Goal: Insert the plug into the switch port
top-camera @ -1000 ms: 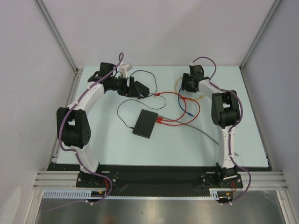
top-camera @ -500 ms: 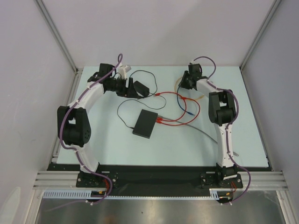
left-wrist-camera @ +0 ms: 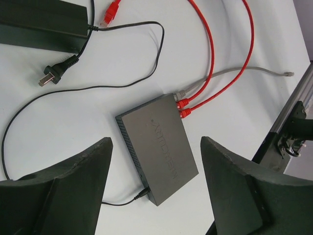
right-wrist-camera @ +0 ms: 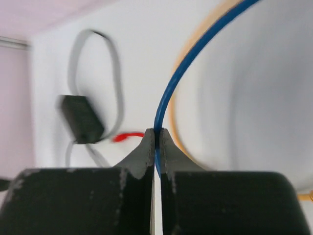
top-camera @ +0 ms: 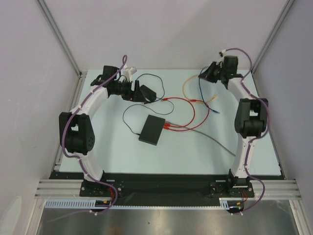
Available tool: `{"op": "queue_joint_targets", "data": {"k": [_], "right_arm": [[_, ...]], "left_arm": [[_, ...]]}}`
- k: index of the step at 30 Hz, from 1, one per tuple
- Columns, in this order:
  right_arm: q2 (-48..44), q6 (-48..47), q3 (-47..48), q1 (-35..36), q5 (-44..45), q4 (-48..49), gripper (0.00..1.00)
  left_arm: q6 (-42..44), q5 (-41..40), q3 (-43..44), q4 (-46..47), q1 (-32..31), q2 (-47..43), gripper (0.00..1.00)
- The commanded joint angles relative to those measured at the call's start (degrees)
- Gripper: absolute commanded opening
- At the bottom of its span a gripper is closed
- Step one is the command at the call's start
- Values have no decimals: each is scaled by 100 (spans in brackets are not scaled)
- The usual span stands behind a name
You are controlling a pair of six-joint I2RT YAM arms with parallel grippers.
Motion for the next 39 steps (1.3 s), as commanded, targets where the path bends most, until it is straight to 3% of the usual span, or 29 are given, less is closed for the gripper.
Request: {"op": "queue_joint_targets", "data": {"k": [1,4,7,9,10,11,13,14,18,20,27,32,39], "right_arm": [[-1433,-163,123,-223,-1715,751,0],[-1970,-162,-61,-311,-2246,936,0],[-2497,-1073,43,-391,-3158,324,0],[-2796,-2477,61,-339,-3258,-712,0],[-3145,-3013,53,-312,-3206,-1116,0],[-3297,-4263,18,-286,-3101,-1973,0],[-3831,-5465,-227,117,-2594,-3039,0],[-4087,-6123,-490,241,-2372,-3141,0],[-5160,-6455,-1922,706,-2159,-2808,0],[-5476,-6132,-2519,839,-2378,-2781,0],[-5478,-5418,-3550,1314,-2722,-2870,0],[-5627,-7092,-3848,2086,-1467,-3625,0],[-6031,-8657,-5377,2896,194,-3766,0]], "left_arm": [[-31,404,236,168,45,-538,79],[-31,475,201,212,36,-784,80],[21,545,201,273,36,-1126,85],[13,563,166,343,45,-1329,100],[-5,606,140,370,45,-1513,100],[-83,746,104,466,45,-1602,100],[-293,913,-35,711,45,-1873,100],[-521,984,-97,826,45,-1953,100],[-1111,1273,-641,1494,45,-2287,100],[-1383,1388,-853,1863,45,-2402,100],[-1130,1293,-1188,1645,45,-2499,100],[-866,1292,-1354,1258,45,-2481,100],[-910,1310,-2171,1284,45,-2613,99]]}}
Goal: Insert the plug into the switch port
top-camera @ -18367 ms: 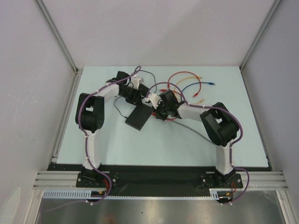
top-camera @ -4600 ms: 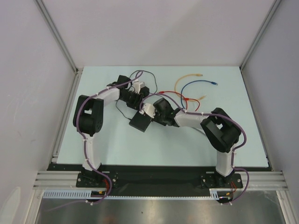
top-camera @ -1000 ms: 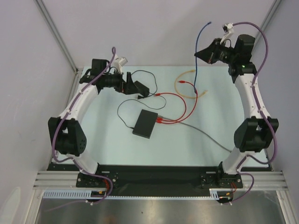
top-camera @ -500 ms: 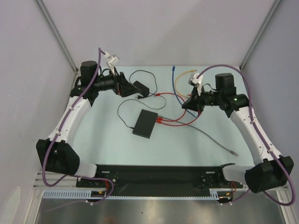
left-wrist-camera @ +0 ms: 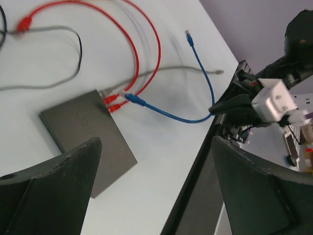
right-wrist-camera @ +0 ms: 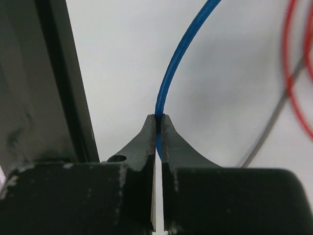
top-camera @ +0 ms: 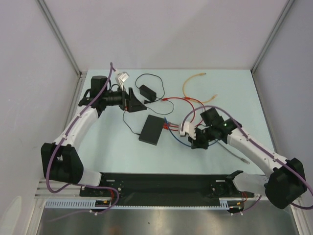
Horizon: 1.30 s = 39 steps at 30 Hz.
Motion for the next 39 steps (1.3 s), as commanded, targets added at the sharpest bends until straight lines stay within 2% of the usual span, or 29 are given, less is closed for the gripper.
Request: {"op": "queue_joint_targets", "data": {"k": [1,7,8,9,10,11,13,15,20,24,27,35,39], "right_arm": [[-252,-1380,-668,295,1321,-238,0],[-1130,-3129,-1917,270,2351,-405,0],[-1288,-3270,-2048,191,2447,-405,3],[-1508,-3367,-2224,173,2648,-397,12],[-1614,-3351,-2269,147,2711,-318,43],[-1693,-3220,-2278,120,2721,-265,54],[-1712,-2930,-2016,85,2398,-290,67],[-1520,-2202,-1535,85,1942,-318,67],[-97,80,-425,24,1096,-142,63],[862,1032,164,-3,507,295,58],[1240,1708,244,49,584,909,57],[1996,2432,253,541,998,1659,56],[2417,2599,78,744,1515,2063,54]], "left_arm": [[196,130,-310,-105,32,-239,99],[723,-20,-345,-484,32,-257,99],[776,-29,-345,-493,23,-257,99],[785,-29,-354,-493,23,-231,99],[785,-29,-354,-476,23,-205,99],[776,-20,-345,-450,23,-170,99],[733,-20,-328,-414,32,-108,99],[715,-29,-328,-370,23,-90,99],[618,-143,-372,-239,23,-55,100],[548,-231,-381,-142,32,-46,100],[565,-327,-407,-142,32,-90,100],[618,-503,-416,-133,41,-108,100],[583,-644,-372,-36,58,-90,100]]}}
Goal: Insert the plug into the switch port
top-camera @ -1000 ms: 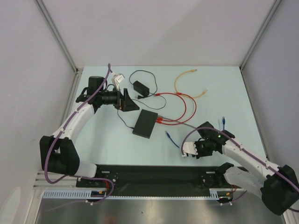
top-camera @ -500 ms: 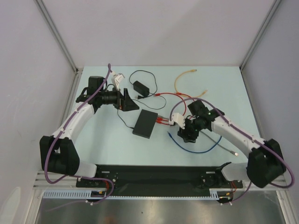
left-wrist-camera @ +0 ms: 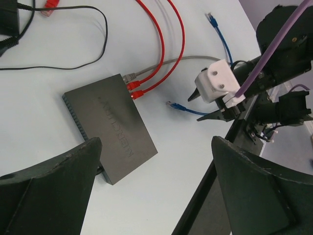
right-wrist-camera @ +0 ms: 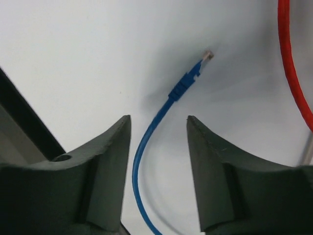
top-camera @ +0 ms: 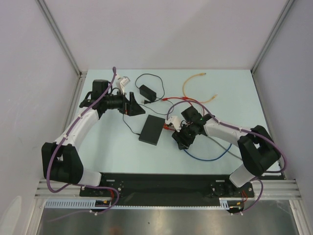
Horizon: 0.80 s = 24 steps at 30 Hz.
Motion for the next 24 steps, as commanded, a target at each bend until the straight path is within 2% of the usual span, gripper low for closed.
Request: {"op": "queue_joint_targets", "data": {"k": [1,3,6,7,8,11,15,17,19,21,22,24], "right_arm": [[336,403,-15,132,432,600,51],[459,482,-6,123,512,644,45],[661,579,73,19,232,531,27],[696,588,99,-26,144,495,10],[688,579,117,-61,-5,451,1],[399,509,240,-429,-532,162,0],[-435,44,591,-1115,-2602,-662,0],[-717,-334,932,-1204,-3176,-998,0],[-753,-632,1153,-1195,-3451,-1569,0],[-579,-834,1469,-1195,-4011,-2288,0],[-578,-853,1471,-1204,-4093,-2291,0],[-508,-862,1471,-1204,-4216,-2423,0]], "left_arm": [[85,-178,33,303,49,-88,100],[111,-214,76,303,49,-88,100],[190,-258,103,303,58,-123,100],[225,-232,103,320,58,-141,100],[260,-179,112,320,58,-176,100],[383,23,121,320,58,-255,98],[875,583,51,172,14,-316,95],[1252,857,50,14,-91,-290,93],[1691,1008,85,-329,-441,-255,91],[2260,1043,129,-654,-1194,-133,89],[2264,1043,129,-655,-1199,-132,89],[2186,1043,94,-445,-1593,-62,88]]}}
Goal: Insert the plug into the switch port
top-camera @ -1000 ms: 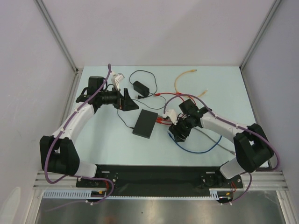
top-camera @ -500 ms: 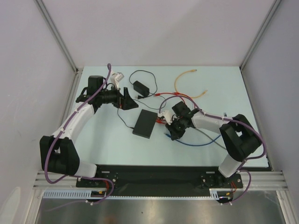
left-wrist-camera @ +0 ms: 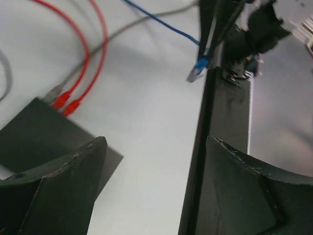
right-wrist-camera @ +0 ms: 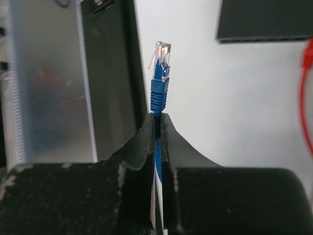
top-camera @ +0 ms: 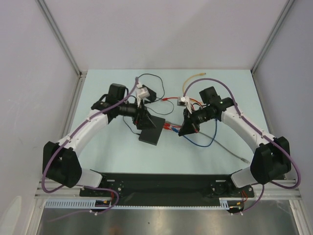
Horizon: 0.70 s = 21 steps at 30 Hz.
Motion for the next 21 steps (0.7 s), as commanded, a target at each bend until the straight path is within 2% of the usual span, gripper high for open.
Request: {"op": "queue_joint_targets", "data": {"k": [1,4,9,14,21], "right_arm": [[159,-329,54,5,-900,-862,0],[89,-276,81,5,-1007,-880,0],[10,-180,72,57,-1086,-836,0],[-60,-30,19,163,-1077,-678,0],[-69,75,46,189,-1060,-599,0]], "left_arm": [[516,372,68,208,-664,37,88],[217,451,-37,683,-815,37,86],[-126,662,-55,931,-1053,160,79],[-758,776,-187,1519,-1167,230,77],[-1085,838,-257,1810,-1343,335,75]]}}
